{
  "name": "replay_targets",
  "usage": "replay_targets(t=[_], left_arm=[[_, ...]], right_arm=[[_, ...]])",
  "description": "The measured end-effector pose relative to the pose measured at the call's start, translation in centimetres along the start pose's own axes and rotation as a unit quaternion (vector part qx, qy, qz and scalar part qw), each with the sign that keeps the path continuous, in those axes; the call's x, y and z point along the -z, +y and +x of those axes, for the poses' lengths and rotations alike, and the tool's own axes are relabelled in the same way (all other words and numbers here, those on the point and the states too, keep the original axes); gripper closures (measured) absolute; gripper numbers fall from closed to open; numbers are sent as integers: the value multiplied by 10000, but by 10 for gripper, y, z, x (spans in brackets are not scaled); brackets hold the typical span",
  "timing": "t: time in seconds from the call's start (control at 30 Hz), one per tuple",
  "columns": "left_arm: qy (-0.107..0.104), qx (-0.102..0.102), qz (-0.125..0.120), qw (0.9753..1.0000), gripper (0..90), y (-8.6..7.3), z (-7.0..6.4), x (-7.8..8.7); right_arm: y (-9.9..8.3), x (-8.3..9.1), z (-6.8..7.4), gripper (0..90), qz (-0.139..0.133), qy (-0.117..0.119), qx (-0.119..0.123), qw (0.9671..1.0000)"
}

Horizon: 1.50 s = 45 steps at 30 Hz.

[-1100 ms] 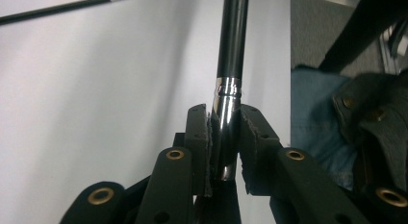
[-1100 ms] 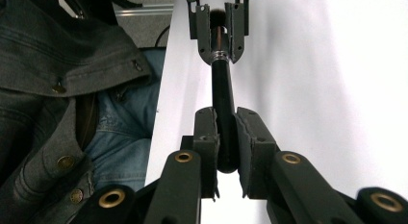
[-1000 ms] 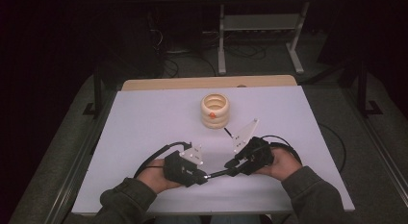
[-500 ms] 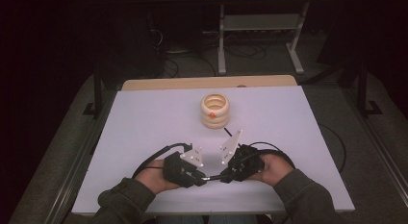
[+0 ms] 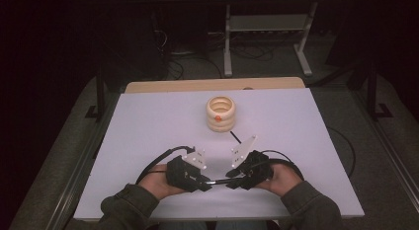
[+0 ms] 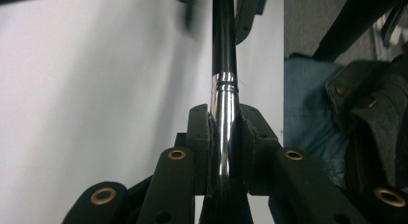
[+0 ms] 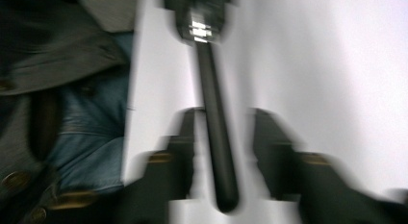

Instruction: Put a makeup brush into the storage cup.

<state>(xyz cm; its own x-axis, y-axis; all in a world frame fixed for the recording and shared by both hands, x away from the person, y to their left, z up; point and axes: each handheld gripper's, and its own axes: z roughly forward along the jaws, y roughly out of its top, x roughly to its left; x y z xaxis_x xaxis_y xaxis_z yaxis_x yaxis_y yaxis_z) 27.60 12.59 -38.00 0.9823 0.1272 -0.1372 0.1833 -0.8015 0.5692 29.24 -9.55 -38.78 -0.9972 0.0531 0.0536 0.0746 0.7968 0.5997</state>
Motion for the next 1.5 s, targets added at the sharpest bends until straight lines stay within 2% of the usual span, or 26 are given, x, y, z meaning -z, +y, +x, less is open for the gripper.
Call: replay_targets(t=[0.03, 0.07, 0.17, 0.23, 0.27, 0.43, 0.47, 0.5, 0.53, 0.57, 0.6, 0.63, 0.67, 0.83, 0.87, 0.97, 1.0, 1.03, 1.07, 1.13, 1.33, 1.37, 1.4, 1.43, 1.47, 1.5], left_arm=[[-1, -33, 78, 10000, 762, 1, 0, 0], [79, -97, 240, 9996, 763, 4, 0, -2], [84, -139, 313, 9994, 764, 8, -1, -2], [88, -219, 300, 9993, 764, 11, -2, -1], [32, -185, 159, 9997, 764, 12, -3, 1], [59, -276, 111, 9995, 748, 11, -5, 3], [86, -180, -69, 9998, 731, 7, -3, 6], [86, -180, -69, 9998, 683, 7, -3, 6], [277, 25, -336, 9990, 621, 0, 1, 11], [277, 25, -336, 9990, 588, 0, 1, 11], [211, 249, -547, 9980, 588, -5, 2, 15], [198, 373, -788, 9960, 588, -10, 4, 18], [275, 481, -1003, 9934, 579, -18, 6, 23], [269, 636, -1060, 9920, 560, -25, 9, 26], [237, 632, -1140, 9912, 554, -24, 10, 26], [195, 676, -1218, 9901, 550, -22, 10, 25], [143, 715, -1330, 9884, 549, -18, 10, 23], [143, 715, -1330, 9884, 547, -18, 10, 23], [108, 743, -1400, 9873, 548, -14, 10, 22], [119, 776, -1421, 9867, 551, -13, 11, 22], [89, 1042, -1877, 9766, 597, -10, 17, 25], [89, 1042, -1877, 9766, 606, -10, 17, 25], [134, 1069, -1929, 9753, 609, -9, 16, 25], [134, 1069, -1929, 9753, 618, -9, 16, 25], [103, 1098, -2030, 9729, 628, -8, 16, 25], [103, 1098, -2030, 9729, 640, -8, 16, 25]], right_arm=[[1, 0, -1, 542, 126, -52, -114, 9998], [4, 1, 2, 567, 213, -74, 27, 9997], [9, 1, 4, 604, 329, -81, 138, 9993], [16, -3, 8, 703, 599, 0, 286, 9978], [17, -4, 9, 748, 652, 40, 323, 9973], [15, -9, 11, 780, 702, 133, 393, 9967], [14, -8, 13, 785, 602, 149, 312, 9976], [12, -6, 13, 786, 526, 152, 262, 9982], [10, -5, 13, 786, 471, 104, 242, 9985], [10, -5, 13, 786, 471, 104, 242, 9985], [2, -2, 11, 786, 337, 67, 118, 9993], [2, -2, 11, 786, 337, 67, 118, 9993], [-7, 3, 11, 786, 156, 65, -42, 9998], [-20, 14, 8, 786, -78, -127, -282, 9995], [-23, 21, 5, 786, -323, -221, -370, 9985], [-20, 27, 2, 786, -665, -347, -485, 9960], [-17, 26, 3, 786, -763, -384, -538, 9949], [-17, 26, 3, 786, -763, -384, -538, 9949], [-13, 24, 4, 786, -989, -379, -647, 9923], [-11, 23, 4, 786, -1073, -349, -646, 9915], [-7, 12, 4, 785, -1385, -375, -691, 9872], [-7, 12, 4, 785, -1385, -375, -691, 9872], [-7, 9, 5, 785, -1458, -376, -770, 9856], [-7, 9, 5, 785, -1458, -376, -770, 9856], [-7, 6, 5, 785, -1436, -447, -709, 9861], [-7, 6, 5, 785, -1436, -447, -709, 9861]])
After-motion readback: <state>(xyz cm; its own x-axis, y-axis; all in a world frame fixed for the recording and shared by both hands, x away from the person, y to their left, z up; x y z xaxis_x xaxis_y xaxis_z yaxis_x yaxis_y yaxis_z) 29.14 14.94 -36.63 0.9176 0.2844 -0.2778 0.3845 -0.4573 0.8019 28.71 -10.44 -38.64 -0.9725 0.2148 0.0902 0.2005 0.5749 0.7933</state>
